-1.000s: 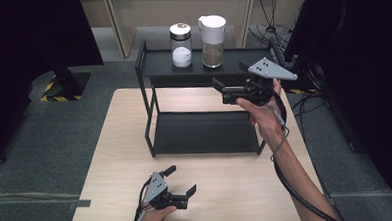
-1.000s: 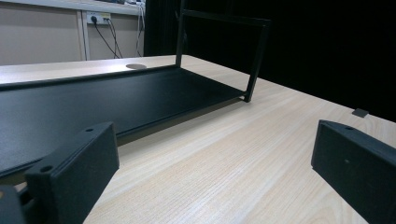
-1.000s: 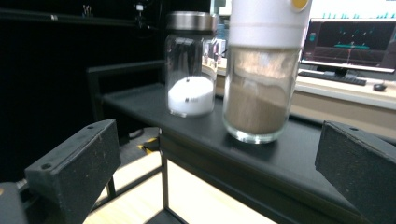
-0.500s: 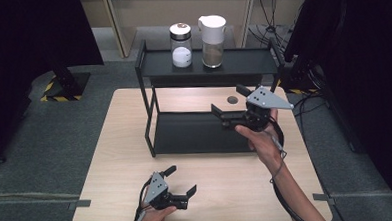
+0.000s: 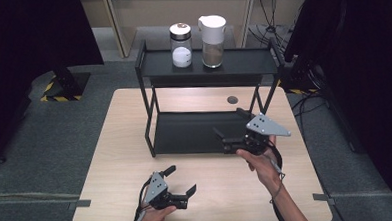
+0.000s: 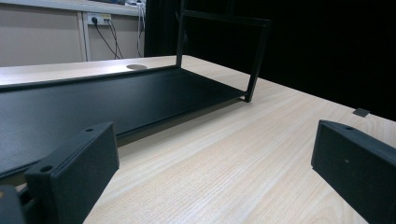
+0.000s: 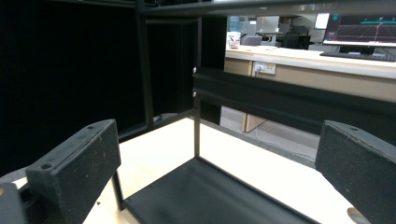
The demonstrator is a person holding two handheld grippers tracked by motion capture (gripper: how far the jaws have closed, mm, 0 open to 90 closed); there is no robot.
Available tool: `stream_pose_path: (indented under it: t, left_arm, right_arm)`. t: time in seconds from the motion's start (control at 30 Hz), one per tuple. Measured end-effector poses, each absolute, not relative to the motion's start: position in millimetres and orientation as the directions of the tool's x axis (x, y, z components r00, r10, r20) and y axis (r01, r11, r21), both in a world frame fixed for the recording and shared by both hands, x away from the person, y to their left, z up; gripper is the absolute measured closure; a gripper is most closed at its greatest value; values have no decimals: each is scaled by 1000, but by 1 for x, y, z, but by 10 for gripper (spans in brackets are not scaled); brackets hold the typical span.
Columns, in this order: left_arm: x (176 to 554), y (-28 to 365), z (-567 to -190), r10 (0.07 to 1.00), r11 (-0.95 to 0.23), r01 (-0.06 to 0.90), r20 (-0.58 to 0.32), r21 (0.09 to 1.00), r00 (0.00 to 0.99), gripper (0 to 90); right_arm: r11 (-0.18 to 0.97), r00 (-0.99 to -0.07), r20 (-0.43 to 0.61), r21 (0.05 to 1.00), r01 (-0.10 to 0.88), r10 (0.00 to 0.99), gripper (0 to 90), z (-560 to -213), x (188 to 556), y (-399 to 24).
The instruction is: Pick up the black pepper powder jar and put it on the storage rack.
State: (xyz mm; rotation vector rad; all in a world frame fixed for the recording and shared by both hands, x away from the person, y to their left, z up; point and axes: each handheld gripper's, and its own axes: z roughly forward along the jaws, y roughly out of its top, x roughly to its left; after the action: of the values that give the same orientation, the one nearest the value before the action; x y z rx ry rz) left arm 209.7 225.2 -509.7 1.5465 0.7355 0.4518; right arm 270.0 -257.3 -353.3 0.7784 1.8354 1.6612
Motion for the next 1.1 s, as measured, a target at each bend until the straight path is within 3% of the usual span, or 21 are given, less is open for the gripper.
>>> stream_pose_path:
  t: [0.6,1.1]
  left_arm:
    - [210,226,-510,691,14,186,-144,983,709,1]
    - [210,227,-511,701,23,189,-151,982,697,1]
  right_arm:
    - [82,-705,-20,995,55,709,3,-414,235,-262]
    - [82,-714,11,992,97,700,3,-442,227,-264]
